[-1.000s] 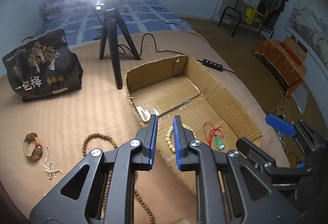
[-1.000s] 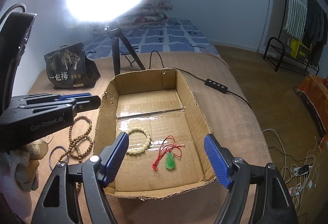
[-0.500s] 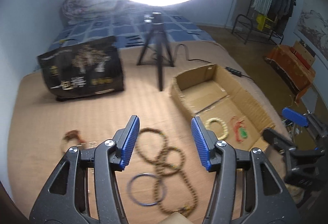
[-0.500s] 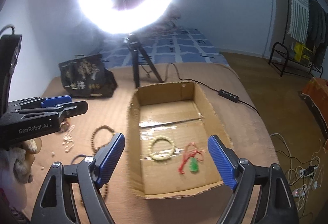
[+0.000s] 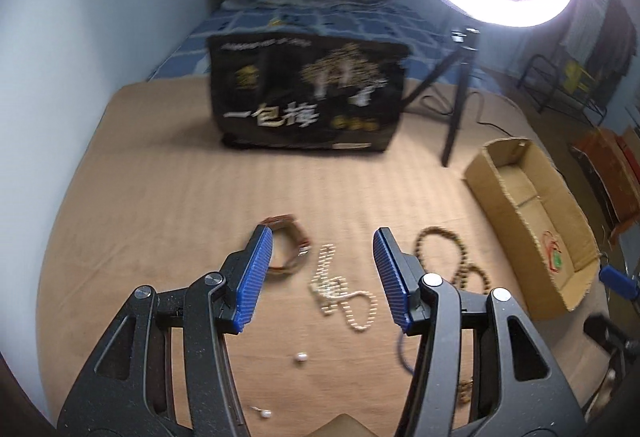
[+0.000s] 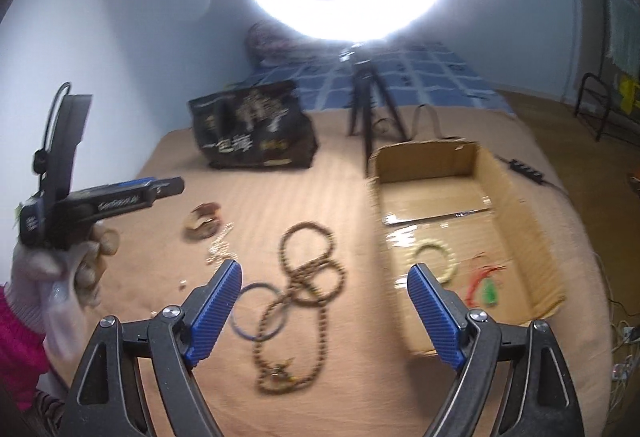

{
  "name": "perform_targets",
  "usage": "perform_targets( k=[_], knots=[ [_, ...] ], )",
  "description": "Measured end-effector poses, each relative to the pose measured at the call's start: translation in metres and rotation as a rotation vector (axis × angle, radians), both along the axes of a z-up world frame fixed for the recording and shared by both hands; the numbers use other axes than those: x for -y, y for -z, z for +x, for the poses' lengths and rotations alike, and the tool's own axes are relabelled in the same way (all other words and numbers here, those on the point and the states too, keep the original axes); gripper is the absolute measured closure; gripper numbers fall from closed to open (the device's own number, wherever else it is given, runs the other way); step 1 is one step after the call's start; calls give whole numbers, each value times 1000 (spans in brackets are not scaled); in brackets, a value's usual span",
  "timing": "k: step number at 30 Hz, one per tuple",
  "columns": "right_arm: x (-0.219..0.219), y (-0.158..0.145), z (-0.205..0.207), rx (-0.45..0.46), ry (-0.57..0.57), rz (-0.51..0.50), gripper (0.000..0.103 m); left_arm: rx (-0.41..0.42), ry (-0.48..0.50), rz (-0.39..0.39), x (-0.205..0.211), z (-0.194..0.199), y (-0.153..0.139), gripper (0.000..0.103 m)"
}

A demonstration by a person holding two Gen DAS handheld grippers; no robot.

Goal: Organize jewelry
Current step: 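Move the left tool to the brown leather watch while the right tool approaches the blue bangle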

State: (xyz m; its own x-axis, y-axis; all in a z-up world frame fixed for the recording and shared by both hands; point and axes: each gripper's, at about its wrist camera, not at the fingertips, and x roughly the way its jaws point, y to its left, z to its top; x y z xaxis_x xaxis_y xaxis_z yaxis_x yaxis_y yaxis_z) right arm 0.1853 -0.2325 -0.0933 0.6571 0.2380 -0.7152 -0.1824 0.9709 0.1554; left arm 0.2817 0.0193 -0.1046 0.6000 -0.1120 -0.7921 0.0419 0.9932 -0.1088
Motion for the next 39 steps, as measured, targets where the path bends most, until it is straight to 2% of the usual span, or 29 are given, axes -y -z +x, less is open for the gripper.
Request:
perform_targets(
  k=[7, 10, 13, 16, 26, 34, 39],
  knots=[
    [-56, 20, 5, -31, -153, -40, 18, -50, -69, -54, -39, 9, 15, 49],
    [-80, 34, 10, -80, -252, -31, 32, -66, -87, -66, -51, 12, 23, 49],
    [-99, 49, 13, -132, -318, -35, 34, -83, -93, -69, -57, 16, 31, 49],
    [-115, 64, 13, -172, -361, -71, 41, -103, -102, -87, -64, 21, 38, 49],
    [-127, 95, 18, -258, -400, -112, 56, -176, -118, -120, -65, 37, 66, 49],
    [-122, 101, 24, -256, -384, -133, 56, -176, -118, -134, -64, 42, 69, 49],
    [-108, 111, 28, -313, -355, -78, 56, -175, -115, -130, -63, 42, 69, 49]
  ],
)
